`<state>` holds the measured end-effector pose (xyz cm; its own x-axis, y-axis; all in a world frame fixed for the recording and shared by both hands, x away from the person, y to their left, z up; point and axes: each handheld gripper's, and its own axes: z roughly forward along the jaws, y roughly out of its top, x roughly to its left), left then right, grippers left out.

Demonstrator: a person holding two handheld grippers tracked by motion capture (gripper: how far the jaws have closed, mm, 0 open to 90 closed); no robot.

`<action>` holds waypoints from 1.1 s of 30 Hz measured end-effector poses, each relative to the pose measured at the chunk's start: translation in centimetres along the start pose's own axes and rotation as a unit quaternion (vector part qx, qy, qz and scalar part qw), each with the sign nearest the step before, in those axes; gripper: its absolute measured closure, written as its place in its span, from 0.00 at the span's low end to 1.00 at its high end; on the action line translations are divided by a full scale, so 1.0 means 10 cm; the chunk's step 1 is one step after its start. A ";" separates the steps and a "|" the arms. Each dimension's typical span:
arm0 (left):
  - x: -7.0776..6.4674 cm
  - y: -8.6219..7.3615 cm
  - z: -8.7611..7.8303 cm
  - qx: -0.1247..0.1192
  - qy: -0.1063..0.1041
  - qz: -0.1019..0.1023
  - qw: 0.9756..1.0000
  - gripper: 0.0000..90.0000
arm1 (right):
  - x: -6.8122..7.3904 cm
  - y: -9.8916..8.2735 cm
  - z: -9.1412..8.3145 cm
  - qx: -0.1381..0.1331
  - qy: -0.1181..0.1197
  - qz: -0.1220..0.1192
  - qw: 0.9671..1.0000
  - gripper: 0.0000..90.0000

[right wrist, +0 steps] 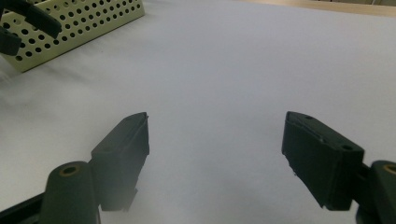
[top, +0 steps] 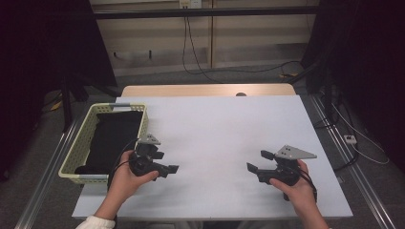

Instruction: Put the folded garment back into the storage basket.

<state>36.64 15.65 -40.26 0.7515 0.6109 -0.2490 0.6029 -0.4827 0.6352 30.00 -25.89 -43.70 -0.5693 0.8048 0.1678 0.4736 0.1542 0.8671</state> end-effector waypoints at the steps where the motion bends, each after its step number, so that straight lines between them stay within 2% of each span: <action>1: 0.00 -0.02 0.01 0.000 0.000 0.002 1.000 0.21 | 0.00 0.00 0.00 0.000 0.000 0.000 1.000 0.26; 7: 0.02 -0.11 0.03 -0.005 -0.005 -0.002 1.000 0.20 | 0.00 0.00 0.00 0.003 -0.002 -0.004 1.000 0.26; 12: 0.04 -0.16 0.03 -0.009 -0.007 0.005 1.000 0.19 | -0.01 -0.01 0.00 0.004 -0.003 -0.002 1.000 0.26; 17: 0.04 -0.25 0.04 -0.014 -0.018 -0.005 1.000 0.19 | -0.01 -0.01 0.00 0.005 -0.003 -0.002 1.000 0.26; 22: 0.07 -0.34 0.01 -0.015 -0.020 -0.011 1.000 0.17 | 0.00 -0.03 -0.03 0.004 -0.004 -0.004 1.000 0.26; 33: 0.05 -0.38 0.05 -0.011 -0.024 -0.001 1.000 0.16 | -0.02 -0.08 -0.05 0.011 -0.006 -0.002 1.000 0.26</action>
<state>34.88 17.44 -43.15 0.7620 0.5815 -0.2850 0.5992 -0.4662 0.6509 29.39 -26.49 -44.18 -0.5638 0.8105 0.1589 0.4855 0.1696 0.8576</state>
